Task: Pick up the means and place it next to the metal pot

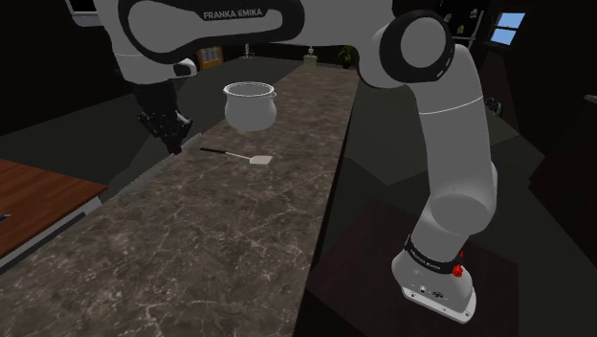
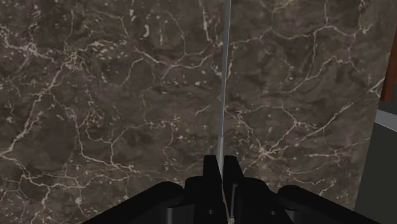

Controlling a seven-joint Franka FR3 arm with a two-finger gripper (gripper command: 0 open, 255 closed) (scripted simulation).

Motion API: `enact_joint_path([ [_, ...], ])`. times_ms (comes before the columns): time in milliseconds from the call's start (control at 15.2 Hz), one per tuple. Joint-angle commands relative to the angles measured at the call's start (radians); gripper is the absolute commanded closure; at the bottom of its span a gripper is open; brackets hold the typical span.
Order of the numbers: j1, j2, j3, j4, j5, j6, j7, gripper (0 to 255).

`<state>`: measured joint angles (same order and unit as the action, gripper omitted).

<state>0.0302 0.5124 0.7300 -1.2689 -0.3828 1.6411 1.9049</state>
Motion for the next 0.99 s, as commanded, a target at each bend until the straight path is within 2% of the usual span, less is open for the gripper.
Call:
enact_joint_path([
  [0,0.010,0.005,-0.001,0.034,-0.002,-0.028,-0.002,255],
  [528,0.063,0.036,-0.007,0.198,-0.019,-0.155,-0.017,255],
  [924,0.131,0.085,-0.021,0.373,-0.048,-0.273,-0.033,255],
])
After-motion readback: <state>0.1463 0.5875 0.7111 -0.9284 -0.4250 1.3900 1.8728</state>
